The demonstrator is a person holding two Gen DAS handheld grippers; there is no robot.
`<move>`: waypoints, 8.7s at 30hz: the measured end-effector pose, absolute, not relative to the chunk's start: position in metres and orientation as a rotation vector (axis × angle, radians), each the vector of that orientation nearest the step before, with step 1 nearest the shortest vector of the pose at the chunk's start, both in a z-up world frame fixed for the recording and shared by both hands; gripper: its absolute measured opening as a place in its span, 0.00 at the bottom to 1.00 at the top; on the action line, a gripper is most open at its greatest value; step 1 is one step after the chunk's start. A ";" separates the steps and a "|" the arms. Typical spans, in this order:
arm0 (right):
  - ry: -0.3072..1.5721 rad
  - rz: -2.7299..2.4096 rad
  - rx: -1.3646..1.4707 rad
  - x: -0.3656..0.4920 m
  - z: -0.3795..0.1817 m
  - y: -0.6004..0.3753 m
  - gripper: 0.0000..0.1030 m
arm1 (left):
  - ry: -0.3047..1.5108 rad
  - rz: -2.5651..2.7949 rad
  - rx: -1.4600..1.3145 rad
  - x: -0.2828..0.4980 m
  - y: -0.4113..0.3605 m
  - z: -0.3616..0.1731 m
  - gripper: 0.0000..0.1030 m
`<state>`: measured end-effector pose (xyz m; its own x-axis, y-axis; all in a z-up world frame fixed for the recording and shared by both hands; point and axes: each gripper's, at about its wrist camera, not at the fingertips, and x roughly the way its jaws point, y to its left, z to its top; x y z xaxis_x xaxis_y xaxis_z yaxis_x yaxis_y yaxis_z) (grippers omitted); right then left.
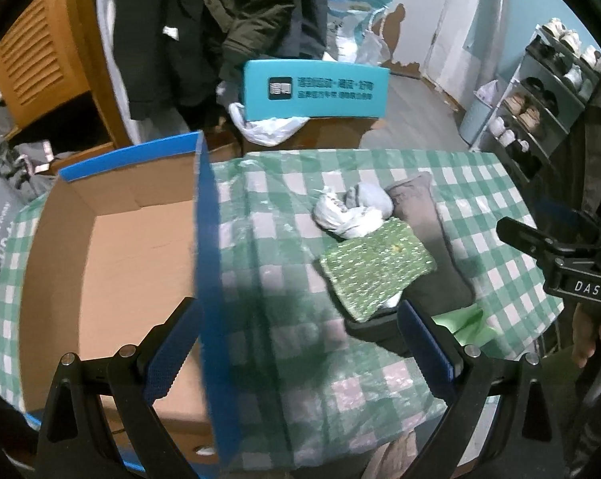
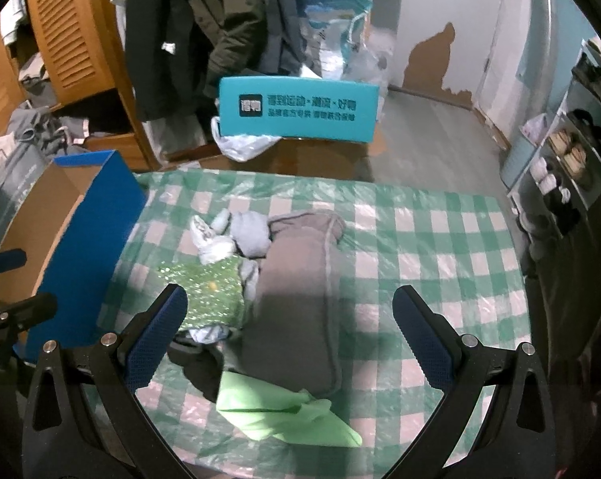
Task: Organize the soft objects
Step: 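Grasp the green scrubber pad with the left tool while the right tool grasps the grey pouch, then carry the scrubber and grey pouch into the box and open both tools, then move the left tool to the black glove while the right tool reaches the green cloth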
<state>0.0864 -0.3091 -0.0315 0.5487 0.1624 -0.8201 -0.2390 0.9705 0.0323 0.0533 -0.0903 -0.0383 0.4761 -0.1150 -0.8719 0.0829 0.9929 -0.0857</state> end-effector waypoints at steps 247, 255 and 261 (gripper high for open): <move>1.044 0.663 -0.232 0.096 -0.022 -0.057 0.69 | 1.021 0.137 -0.386 0.023 0.106 -0.054 0.48; 1.056 0.639 -0.211 0.093 -0.019 -0.081 0.69 | 1.019 0.068 -0.363 0.027 0.079 -0.048 0.50; 1.066 0.600 -0.203 0.091 -0.021 -0.106 0.76 | 1.019 0.019 -0.341 0.033 0.057 -0.048 0.54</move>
<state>0.0909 -0.1056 -0.0210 0.3425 0.3626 -0.8667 -0.5531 0.8235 0.1260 0.0327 0.0575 -0.0477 0.5291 -0.1414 -0.8367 -0.1733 0.9472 -0.2697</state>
